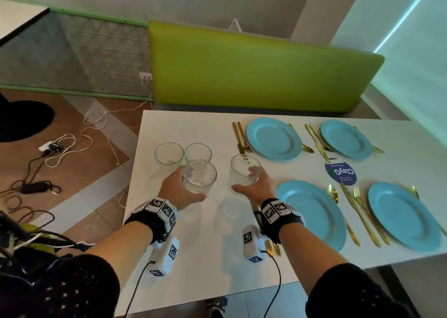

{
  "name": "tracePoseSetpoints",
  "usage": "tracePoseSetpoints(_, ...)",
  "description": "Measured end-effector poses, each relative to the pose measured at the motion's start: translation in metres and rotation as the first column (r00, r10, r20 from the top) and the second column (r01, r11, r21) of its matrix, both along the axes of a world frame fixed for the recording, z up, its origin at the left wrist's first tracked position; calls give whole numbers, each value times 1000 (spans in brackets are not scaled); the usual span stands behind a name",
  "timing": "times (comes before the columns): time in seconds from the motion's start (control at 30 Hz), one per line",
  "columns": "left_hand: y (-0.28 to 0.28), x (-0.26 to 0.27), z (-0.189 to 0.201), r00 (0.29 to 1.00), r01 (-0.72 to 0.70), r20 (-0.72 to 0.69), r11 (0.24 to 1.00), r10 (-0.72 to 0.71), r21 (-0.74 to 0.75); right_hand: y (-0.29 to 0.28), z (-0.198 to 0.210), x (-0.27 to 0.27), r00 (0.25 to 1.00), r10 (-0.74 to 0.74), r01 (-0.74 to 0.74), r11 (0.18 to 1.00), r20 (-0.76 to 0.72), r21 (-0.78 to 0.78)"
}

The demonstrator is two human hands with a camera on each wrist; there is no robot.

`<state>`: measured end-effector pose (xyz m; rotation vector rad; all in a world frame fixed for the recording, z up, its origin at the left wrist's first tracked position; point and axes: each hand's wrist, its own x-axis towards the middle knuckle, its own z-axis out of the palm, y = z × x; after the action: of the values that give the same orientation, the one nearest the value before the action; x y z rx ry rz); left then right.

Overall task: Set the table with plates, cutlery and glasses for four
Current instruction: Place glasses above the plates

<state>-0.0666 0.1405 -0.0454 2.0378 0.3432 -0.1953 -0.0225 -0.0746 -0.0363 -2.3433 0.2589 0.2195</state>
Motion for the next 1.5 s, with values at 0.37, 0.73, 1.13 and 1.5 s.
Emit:
tracePoseSetpoints(0.37, -143, 72, 62, 954, 265, 150, 964, -259, -21, -173, 53, 44, 928, -360, 365, 930, 94, -49)
tracePoseSetpoints(0.73, -314, 175, 66, 920, 380, 122, 923, -372, -53, -367, 49, 121, 805, -592, 592, 796, 41, -128)
tracePoseSetpoints(1.13, -411, 236, 29, 907, 421, 13, 907, -421, -10, -478, 6, 181, 634, -766, 763, 642, -105, -74)
tracePoseSetpoints(1.5, -442, 258, 3, 888, 457, -72, 889, -454, 19, -501, -21, 197, 549, -827, 834, 552, -120, 16)
